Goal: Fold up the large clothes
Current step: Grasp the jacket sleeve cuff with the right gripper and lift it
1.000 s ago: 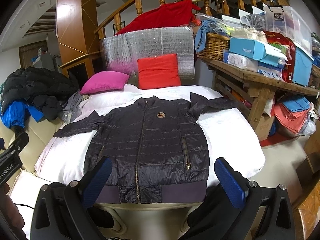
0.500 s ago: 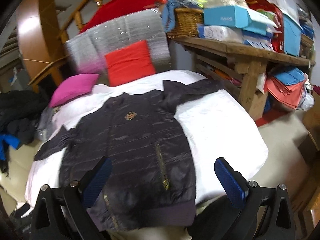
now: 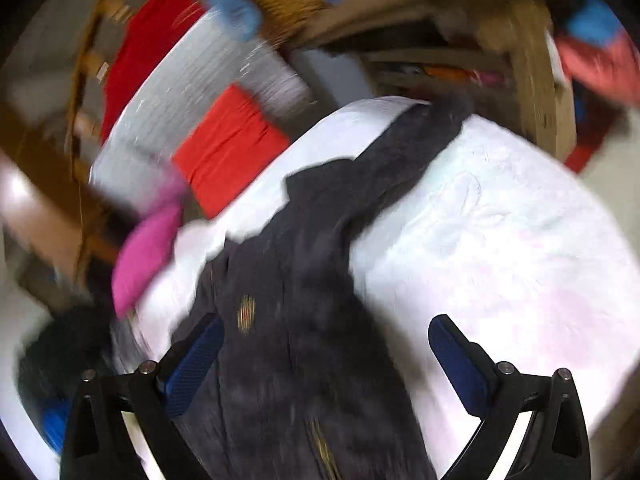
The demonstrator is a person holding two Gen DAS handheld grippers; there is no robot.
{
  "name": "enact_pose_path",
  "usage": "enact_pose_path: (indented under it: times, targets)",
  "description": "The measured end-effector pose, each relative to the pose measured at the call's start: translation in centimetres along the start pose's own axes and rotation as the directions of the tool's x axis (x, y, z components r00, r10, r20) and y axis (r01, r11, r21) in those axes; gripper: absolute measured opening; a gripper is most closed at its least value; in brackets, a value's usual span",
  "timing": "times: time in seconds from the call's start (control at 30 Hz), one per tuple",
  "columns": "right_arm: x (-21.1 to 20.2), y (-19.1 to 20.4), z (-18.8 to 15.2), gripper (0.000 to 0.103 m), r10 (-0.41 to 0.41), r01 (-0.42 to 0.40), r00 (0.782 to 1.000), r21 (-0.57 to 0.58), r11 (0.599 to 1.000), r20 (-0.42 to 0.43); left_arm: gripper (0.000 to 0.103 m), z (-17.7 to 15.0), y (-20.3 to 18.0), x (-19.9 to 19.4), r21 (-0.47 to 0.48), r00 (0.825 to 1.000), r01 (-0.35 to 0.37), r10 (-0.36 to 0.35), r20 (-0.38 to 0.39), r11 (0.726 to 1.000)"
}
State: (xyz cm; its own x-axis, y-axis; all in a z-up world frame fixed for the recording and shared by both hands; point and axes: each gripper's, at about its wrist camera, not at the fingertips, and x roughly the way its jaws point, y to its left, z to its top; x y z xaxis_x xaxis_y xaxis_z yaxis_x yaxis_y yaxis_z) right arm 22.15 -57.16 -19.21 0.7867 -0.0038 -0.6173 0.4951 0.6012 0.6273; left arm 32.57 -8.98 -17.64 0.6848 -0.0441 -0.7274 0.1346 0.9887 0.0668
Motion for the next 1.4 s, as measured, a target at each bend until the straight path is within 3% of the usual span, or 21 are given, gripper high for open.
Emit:
enact_pose_path:
  times: [0.13, 0.27, 0.5, 0.6, 0.73, 0.8, 0.83, 0.87, 0.93, 1.03, 1.23, 1.4]
  targets:
    - [4.4, -4.7, 4.7, 0.103, 0.076, -0.082, 0.996, 0.209, 0.974, 0.039, 0.103, 3.3, -1.7, 4.4, -0.042, 0.999, -0.018, 0.020, 0.042, 0.999]
    - [7.8, -8.0, 7.7, 0.103, 0.114, -0.137, 0.989, 0.335, 0.932, 0.089, 0.103, 4.3, -3.2, 7.8, -0.040, 0.998, -0.017, 0.019, 0.060, 0.999]
    - [13.1, -11.4, 11.8, 0.102, 0.104, -0.156, 0.984, 0.411, 0.898, 0.146, 0.103, 4.1, -2.9, 11.4, -0.050, 0.999, -0.041, 0.041, 0.004, 0.998]
    - [15.3, -12.7, 13.2, 0.095, 0.143, -0.208, 0.975, 0.463, 0.862, 0.172, 0.103, 4.1, -2.9, 11.9, -0.040, 0.997, -0.069, 0.070, 0.014, 0.997]
    - [17.1, -12.0, 14.4, 0.077, 0.088, -0.145, 0.984, 0.421, 0.896, 0.153, 0.103, 4.0, -2.9, 12.6, -0.027, 0.995, -0.095, 0.096, 0.022, 0.995]
    - [18.2, -11.5, 14.7, 0.059, 0.062, -0.116, 0.988, 0.416, 0.902, 0.140, 0.103, 4.1, -2.9, 13.0, -0.025, 0.994, -0.102, 0.103, 0.023, 0.994]
    - [18.7, -11.4, 14.8, 0.037, 0.050, -0.099, 0.990, 0.411, 0.906, 0.128, 0.103, 4.2, -2.9, 13.1, -0.022, 0.994, -0.107, 0.107, 0.020, 0.994]
    - [19.3, -11.3, 14.8, 0.024, 0.035, -0.080, 0.992, 0.403, 0.911, 0.117, 0.103, 4.3, -2.9, 13.3, -0.021, 0.994, -0.109, 0.110, 0.020, 0.994]
    - [19.4, -11.4, 14.5, 0.019, 0.010, -0.059, 0.992, 0.403, 0.913, 0.123, 0.103, 4.4, -2.8, 13.2, -0.025, 0.993, -0.115, 0.115, 0.024, 0.993]
    - [18.0, -8.7, 14.8, 0.014, -0.012, -0.045, 0.985, 0.322, 0.946, 0.172, 0.103, 4.9, -2.2, 12.6, -0.048, 0.993, -0.112, 0.114, 0.036, 0.992]
    - [13.6, 1.4, 14.0, 0.014, 0.158, -0.187, 0.964, 0.127, 0.974, 0.213, 0.103, 5.8, -0.4, 10.9, -0.097, 0.987, -0.126, 0.134, 0.087, 0.987]
    - [10.7, 10.3, 6.9, 0.014, 0.308, -0.303, 0.943, -0.058, 0.951, 0.125, 0.103, 6.2, 1.8, 9.9, -0.161, 0.991, -0.098, 0.110, 0.070, 0.982]
